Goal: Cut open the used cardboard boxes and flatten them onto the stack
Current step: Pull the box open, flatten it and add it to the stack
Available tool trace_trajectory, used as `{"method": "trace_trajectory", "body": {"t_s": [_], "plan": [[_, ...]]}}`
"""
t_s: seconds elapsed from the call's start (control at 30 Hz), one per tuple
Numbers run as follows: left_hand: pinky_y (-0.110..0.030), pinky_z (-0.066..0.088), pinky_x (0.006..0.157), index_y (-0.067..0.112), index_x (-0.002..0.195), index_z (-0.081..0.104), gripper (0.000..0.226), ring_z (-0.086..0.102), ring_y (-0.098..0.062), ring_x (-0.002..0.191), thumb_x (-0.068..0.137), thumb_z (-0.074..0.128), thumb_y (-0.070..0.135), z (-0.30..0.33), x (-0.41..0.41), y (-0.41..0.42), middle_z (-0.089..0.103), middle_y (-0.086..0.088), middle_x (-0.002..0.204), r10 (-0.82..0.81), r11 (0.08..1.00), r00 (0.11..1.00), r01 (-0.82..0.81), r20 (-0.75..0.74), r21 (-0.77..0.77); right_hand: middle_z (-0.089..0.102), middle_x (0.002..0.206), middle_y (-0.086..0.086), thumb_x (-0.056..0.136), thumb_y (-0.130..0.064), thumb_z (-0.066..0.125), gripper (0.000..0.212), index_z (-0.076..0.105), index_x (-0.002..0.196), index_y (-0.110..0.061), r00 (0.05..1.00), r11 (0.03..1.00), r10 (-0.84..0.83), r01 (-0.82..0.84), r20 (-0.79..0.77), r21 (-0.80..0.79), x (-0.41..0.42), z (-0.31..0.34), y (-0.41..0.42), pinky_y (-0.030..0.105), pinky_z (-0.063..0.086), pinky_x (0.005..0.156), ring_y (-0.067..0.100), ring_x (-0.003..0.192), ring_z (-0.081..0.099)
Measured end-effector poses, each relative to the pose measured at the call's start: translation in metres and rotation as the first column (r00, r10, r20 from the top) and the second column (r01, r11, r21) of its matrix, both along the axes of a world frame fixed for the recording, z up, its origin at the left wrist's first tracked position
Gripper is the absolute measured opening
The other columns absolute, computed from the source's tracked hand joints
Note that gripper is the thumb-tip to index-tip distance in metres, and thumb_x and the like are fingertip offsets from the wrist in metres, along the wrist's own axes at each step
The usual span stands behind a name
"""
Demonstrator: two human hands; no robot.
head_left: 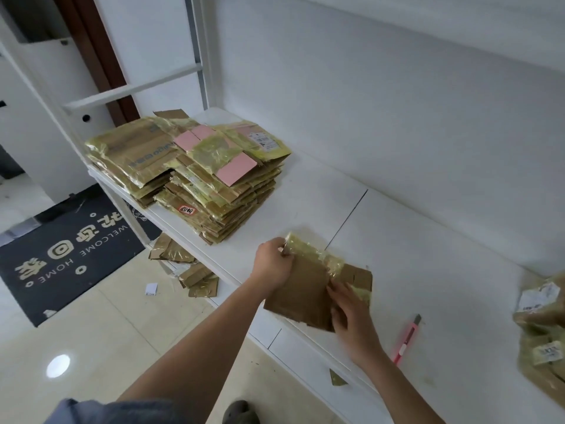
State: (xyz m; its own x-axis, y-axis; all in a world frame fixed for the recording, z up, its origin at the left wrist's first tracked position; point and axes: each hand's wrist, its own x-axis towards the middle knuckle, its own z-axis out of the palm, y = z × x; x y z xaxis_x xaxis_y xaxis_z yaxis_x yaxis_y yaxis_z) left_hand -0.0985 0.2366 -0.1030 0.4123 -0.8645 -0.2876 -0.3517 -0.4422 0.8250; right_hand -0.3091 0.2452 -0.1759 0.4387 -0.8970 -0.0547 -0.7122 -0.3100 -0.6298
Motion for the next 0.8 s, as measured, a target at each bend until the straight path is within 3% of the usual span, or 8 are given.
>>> {"method": "trace_trajectory", "body": {"t_s": [0.1, 0.17, 0.23, 0.33, 0.43, 0.5, 0.63, 0.8], "plan": [[-0.039, 0.051, 0.066, 0.010, 0.096, 0.057, 0.006, 0.054, -0.027, 0.082, 0.093, 0.054, 0.006, 0.023, 0.010, -0.002, 0.059, -0.008, 0.096, 0.066, 0.990, 0.997, -0.072, -0.051, -0.124, 0.022, 0.161, 0.011, 0.098, -0.018, 0.057, 0.046, 0.050, 0.143, -0.021, 0.979, 0.971, -0.195, 0.200, 0.052, -0.133, 0.026, 0.025, -0.008, 0.048, 0.019, 0.121, 0.034, 0.150, 0.011], [-0.030, 0.049, 0.056, 0.011, 0.097, 0.059, 0.010, 0.055, -0.022, 0.078, 0.094, 0.053, 0.003, 0.039, 0.021, -0.004, 0.059, -0.003, 0.091, 0.163, 0.956, 0.964, -0.206, -0.208, -0.209, 0.013, 0.160, 0.022, 0.097, -0.023, 0.059, 0.045, 0.052, 0.141, -0.021, 0.935, 0.936, -0.313, 0.333, 0.165, -0.110, 0.052, 0.053, -0.017, 0.043, 0.013, 0.119, 0.038, 0.149, 0.007], [-0.021, 0.050, 0.051, 0.019, 0.092, 0.063, 0.020, 0.059, -0.016, 0.075, 0.095, 0.055, 0.001, 0.056, 0.036, -0.004, 0.062, 0.000, 0.088, 0.229, 0.903, 0.878, -0.352, -0.420, -0.244, 0.003, 0.161, 0.018, 0.095, -0.028, 0.062, 0.051, 0.048, 0.144, -0.027, 0.892, 0.926, -0.353, 0.377, 0.284, -0.032, 0.078, 0.079, -0.028, 0.041, 0.024, 0.114, 0.036, 0.146, 0.014], [-0.025, 0.052, 0.054, 0.023, 0.090, 0.063, 0.021, 0.064, -0.016, 0.076, 0.095, 0.059, 0.003, 0.074, 0.064, -0.008, 0.068, 0.000, 0.090, 0.277, 0.836, 0.740, -0.500, -0.612, -0.227, 0.003, 0.158, 0.012, 0.090, -0.022, 0.071, 0.061, 0.045, 0.145, -0.028, 0.804, 0.917, -0.381, 0.390, 0.456, 0.078, 0.114, 0.113, -0.049, 0.025, 0.038, 0.103, 0.027, 0.139, 0.033], [-0.034, 0.058, 0.061, 0.017, 0.094, 0.058, 0.014, 0.067, -0.017, 0.077, 0.093, 0.062, 0.004, 0.088, 0.099, -0.017, 0.066, -0.001, 0.094, 0.342, 0.751, 0.639, -0.627, -0.689, -0.208, 0.019, 0.153, 0.012, 0.085, -0.012, 0.076, 0.055, 0.057, 0.135, -0.021, 0.771, 0.923, -0.312, 0.385, 0.555, -0.015, 0.151, 0.138, -0.072, 0.001, 0.035, 0.089, 0.000, 0.120, 0.034], [-0.042, 0.060, 0.074, 0.018, 0.107, 0.047, 0.028, 0.066, -0.022, 0.090, 0.091, 0.065, 0.005, 0.095, 0.123, -0.029, 0.062, -0.005, 0.103, 0.399, 0.713, 0.648, -0.664, -0.649, -0.224, 0.023, 0.152, 0.010, 0.085, -0.006, 0.075, 0.048, 0.062, 0.130, -0.015, 0.775, 0.937, -0.236, 0.341, 0.587, -0.073, 0.177, 0.151, -0.088, 0.014, 0.045, 0.095, 0.001, 0.118, 0.030], [-0.038, 0.060, 0.076, 0.035, 0.127, 0.028, 0.062, 0.063, -0.023, 0.097, 0.090, 0.066, 0.003, 0.103, 0.165, -0.054, 0.056, -0.009, 0.115, 0.421, 0.736, 0.777, -0.594, -0.468, -0.325, 0.033, 0.151, 0.008, 0.087, -0.002, 0.071, 0.042, 0.065, 0.128, -0.013, 0.851, 0.934, -0.146, 0.287, 0.505, -0.213, 0.228, 0.163, -0.131, 0.042, 0.048, 0.098, 0.029, 0.127, 0.032], [-0.039, 0.051, 0.089, 0.019, 0.126, 0.047, 0.039, 0.057, -0.026, 0.106, 0.093, 0.063, 0.009, 0.078, 0.208, -0.087, 0.049, -0.009, 0.129, 0.455, 0.823, 0.883, -0.467, -0.118, -0.325, 0.044, 0.147, 0.010, 0.091, -0.002, 0.066, 0.037, 0.067, 0.126, -0.011, 0.951, 0.914, -0.087, 0.194, 0.297, -0.356, 0.277, 0.137, -0.171, 0.019, 0.030, 0.098, 0.036, 0.127, 0.036]]}}
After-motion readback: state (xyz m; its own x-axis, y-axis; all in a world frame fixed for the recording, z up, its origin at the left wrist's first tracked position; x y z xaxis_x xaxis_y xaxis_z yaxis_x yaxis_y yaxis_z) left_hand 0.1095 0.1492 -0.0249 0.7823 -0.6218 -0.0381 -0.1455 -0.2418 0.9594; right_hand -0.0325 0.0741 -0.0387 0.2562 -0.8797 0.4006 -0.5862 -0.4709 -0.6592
